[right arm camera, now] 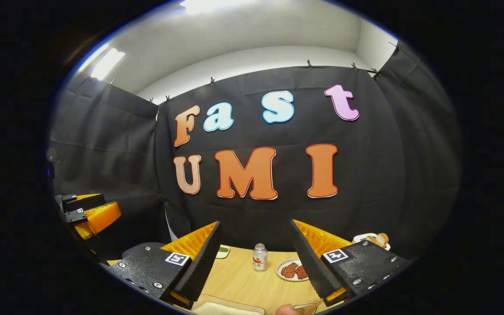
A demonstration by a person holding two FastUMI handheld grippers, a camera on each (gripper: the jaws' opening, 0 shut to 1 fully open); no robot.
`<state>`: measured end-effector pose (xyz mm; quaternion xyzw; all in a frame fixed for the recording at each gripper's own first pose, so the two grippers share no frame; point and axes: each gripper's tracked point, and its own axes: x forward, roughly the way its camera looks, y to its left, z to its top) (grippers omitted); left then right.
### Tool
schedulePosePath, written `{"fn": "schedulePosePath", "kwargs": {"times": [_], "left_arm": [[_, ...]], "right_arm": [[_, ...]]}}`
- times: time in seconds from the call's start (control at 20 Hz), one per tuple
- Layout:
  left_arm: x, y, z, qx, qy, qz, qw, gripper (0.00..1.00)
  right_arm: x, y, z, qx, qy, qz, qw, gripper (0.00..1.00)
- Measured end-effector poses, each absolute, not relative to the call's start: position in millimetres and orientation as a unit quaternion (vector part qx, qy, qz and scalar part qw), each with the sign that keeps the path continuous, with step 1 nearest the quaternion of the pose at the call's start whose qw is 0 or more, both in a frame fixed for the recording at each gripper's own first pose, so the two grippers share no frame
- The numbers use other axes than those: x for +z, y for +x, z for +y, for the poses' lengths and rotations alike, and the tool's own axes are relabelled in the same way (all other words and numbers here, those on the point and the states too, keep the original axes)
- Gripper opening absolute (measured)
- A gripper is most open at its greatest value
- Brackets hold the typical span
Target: Close the left gripper, press the button to open the rice cooker; take a wooden spoon from the chopstick holder with the right hand, scoop a spoonful of rice and pour it into the rice cooker, then put the wooden spoon back into the chopstick holder.
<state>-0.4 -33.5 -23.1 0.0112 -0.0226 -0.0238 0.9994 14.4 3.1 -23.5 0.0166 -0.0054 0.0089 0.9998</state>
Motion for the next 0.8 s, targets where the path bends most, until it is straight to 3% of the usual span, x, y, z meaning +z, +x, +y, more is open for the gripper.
{"fn": "schedulePosePath", "kwargs": {"times": [0.45, 0.8], "left_arm": [[-25, 1, -31, -0.021, 0.019, -0.027, 0.999, 0.98], [-27, 1, -36, -0.058, 0.003, -0.020, 0.998, 0.97]], "right_arm": [[-19, 13, 16, 0.001, 0.011, -0.011, 1.000, 0.95], [-21, 13, 26, -0.015, 0.013, -0.009, 1.000, 0.95]]}}
